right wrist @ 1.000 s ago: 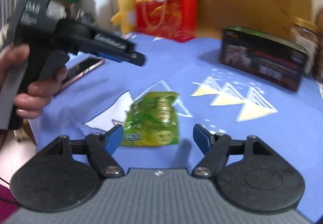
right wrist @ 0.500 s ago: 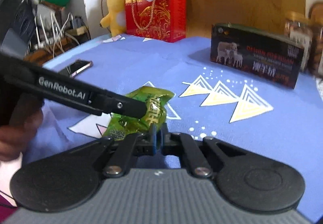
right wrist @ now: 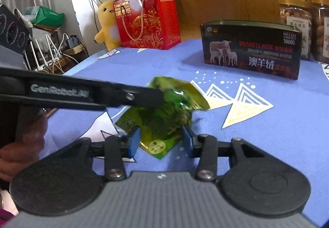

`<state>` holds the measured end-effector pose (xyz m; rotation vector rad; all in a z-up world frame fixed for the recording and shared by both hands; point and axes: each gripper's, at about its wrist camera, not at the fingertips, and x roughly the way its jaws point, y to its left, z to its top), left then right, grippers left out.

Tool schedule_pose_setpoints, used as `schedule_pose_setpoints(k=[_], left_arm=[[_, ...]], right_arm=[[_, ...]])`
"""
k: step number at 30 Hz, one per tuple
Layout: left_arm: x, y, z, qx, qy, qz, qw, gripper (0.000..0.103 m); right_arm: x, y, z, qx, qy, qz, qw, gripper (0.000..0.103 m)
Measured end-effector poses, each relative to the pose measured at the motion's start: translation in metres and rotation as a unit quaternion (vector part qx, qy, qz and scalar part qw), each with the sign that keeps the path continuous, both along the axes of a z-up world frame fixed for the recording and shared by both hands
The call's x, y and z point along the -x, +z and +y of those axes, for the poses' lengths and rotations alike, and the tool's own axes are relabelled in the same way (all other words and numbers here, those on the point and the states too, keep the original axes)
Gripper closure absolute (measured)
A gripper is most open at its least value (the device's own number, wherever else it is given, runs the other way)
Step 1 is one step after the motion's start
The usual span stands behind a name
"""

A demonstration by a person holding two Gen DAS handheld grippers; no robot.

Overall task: Organize snacks
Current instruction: 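Grasp the translucent green candy packet with the left tool, then carry the green candy packet into the tin and open the left tool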

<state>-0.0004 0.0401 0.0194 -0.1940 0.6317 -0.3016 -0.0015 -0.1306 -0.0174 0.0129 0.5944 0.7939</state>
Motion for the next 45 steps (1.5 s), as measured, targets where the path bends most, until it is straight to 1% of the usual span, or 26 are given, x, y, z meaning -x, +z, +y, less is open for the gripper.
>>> schedule_pose_setpoints(k=[1, 3, 4, 8, 10, 11, 12, 13, 14, 15, 16, 17, 21, 24, 26, 28, 29, 31, 32, 33, 34, 35, 36, 38, 43, 45], left_arm=[[-0.003, -0.002, -0.004, -0.015, 0.001, 0.002, 0.9999, 0.086], [-0.008, -0.006, -0.004, -0.019, 0.009, 0.006, 0.9998, 0.085], [-0.011, -0.008, -0.001, -0.012, 0.011, 0.012, 0.9998, 0.085], [-0.016, -0.008, 0.014, 0.040, 0.005, 0.031, 0.9987, 0.088], [-0.019, -0.004, 0.020, 0.071, 0.000, 0.035, 0.9968, 0.089], [-0.020, -0.001, 0.022, 0.085, -0.007, 0.034, 0.9958, 0.089], [-0.022, 0.003, 0.022, 0.091, -0.012, 0.030, 0.9953, 0.089], [-0.023, 0.007, 0.020, 0.089, -0.016, 0.025, 0.9955, 0.089], [-0.026, 0.012, 0.018, 0.086, -0.019, 0.020, 0.9959, 0.089], [-0.029, 0.018, 0.014, 0.083, -0.024, 0.013, 0.9962, 0.089], [-0.033, 0.025, 0.011, 0.080, -0.031, 0.004, 0.9963, 0.089], [-0.038, 0.032, 0.008, 0.078, -0.037, -0.005, 0.9963, 0.089], [-0.069, 0.063, -0.008, 0.069, -0.057, -0.039, 0.9952, 0.089], [-0.101, 0.084, -0.027, 0.045, -0.069, -0.069, 0.9942, 0.089], [-0.124, 0.095, -0.036, 0.037, -0.070, -0.081, 0.9936, 0.089], [-0.151, 0.100, -0.043, 0.031, -0.064, -0.085, 0.9938, 0.089], [-0.166, 0.098, -0.046, 0.027, -0.055, -0.081, 0.9948, 0.087], [-0.200, 0.085, -0.051, 0.007, -0.035, -0.051, 0.9981, 0.083], [-0.216, 0.076, -0.056, -0.016, -0.023, -0.030, 0.9992, 0.072], [-0.228, 0.066, -0.061, -0.046, 0.000, -0.011, 0.9989, 0.069], [-0.235, 0.056, -0.063, -0.075, 0.023, 0.004, 0.9969, 0.069], [-0.237, 0.051, -0.063, -0.083, 0.029, 0.010, 0.9961, 0.069], [-0.235, 0.048, -0.061, -0.080, 0.030, 0.010, 0.9963, 0.068], [-0.225, 0.049, -0.061, -0.086, 0.045, -0.002, 0.9952, 0.067], [-0.184, 0.065, -0.071, -0.144, 0.088, -0.036, 0.9850, 0.065], [-0.168, 0.070, -0.073, -0.157, 0.099, -0.039, 0.9818, 0.064]], right_arm=[[-0.002, 0.000, 0.000, 0.000, -0.001, 0.001, 1.000, 0.056], [-0.005, 0.000, 0.000, -0.003, -0.004, 0.003, 1.000, 0.056], [-0.007, 0.000, 0.000, -0.004, -0.005, 0.003, 1.000, 0.056], [-0.012, 0.000, -0.004, -0.013, -0.008, 0.008, 1.000, 0.054], [-0.016, 0.000, -0.006, -0.022, -0.007, 0.018, 1.000, 0.046], [-0.020, 0.001, -0.006, -0.034, -0.001, 0.030, 0.999, 0.038], [-0.024, 0.001, -0.007, -0.046, 0.004, 0.044, 0.998, 0.036], [-0.030, 0.003, -0.008, -0.055, 0.005, 0.058, 0.997, 0.039], [-0.033, 0.005, -0.009, -0.064, 0.006, 0.068, 0.996, 0.068], [-0.036, 0.008, -0.011, -0.073, 0.008, 0.073, 0.995, 0.101], [-0.038, 0.013, -0.012, -0.081, 0.005, 0.071, 0.994, 0.100], [-0.039, 0.020, -0.015, -0.089, -0.003, 0.055, 0.995, 0.100], [-0.047, 0.050, -0.024, -0.105, -0.031, -0.022, 0.994, 0.100], [-0.070, 0.071, -0.028, -0.106, -0.055, -0.061, 0.991, 0.100], [-0.093, 0.080, -0.031, -0.101, -0.072, -0.078, 0.989, 0.100], [-0.119, 0.084, -0.034, -0.097, -0.084, -0.085, 0.988, 0.100], [-0.131, 0.084, -0.035, -0.094, -0.095, -0.086, 0.987, 0.096], [-0.154, 0.078, -0.037, -0.076, -0.126, -0.088, 0.985, 0.095], [-0.164, 0.074, -0.037, -0.068, -0.139, -0.084, 0.984, 0.095], [-0.172, 0.070, -0.038, -0.062, -0.149, -0.072, 0.984, 0.095], [-0.175, 0.066, -0.042, -0.069, -0.153, -0.057, 0.984, 0.095], [-0.172, 0.063, -0.050, -0.081, -0.153, -0.049, 0.984, 0.093], [-0.169, 0.059, -0.055, -0.089, -0.153, -0.049, 0.983, 0.093], [-0.162, 0.056, -0.061, -0.087, -0.160, -0.056, 0.982, 0.092], [-0.146, 0.058, -0.079, -0.119, -0.174, -0.038, 0.977, 0.091], [-0.131, 0.060, -0.084, -0.131, -0.182, -0.035, 0.974, 0.086]])
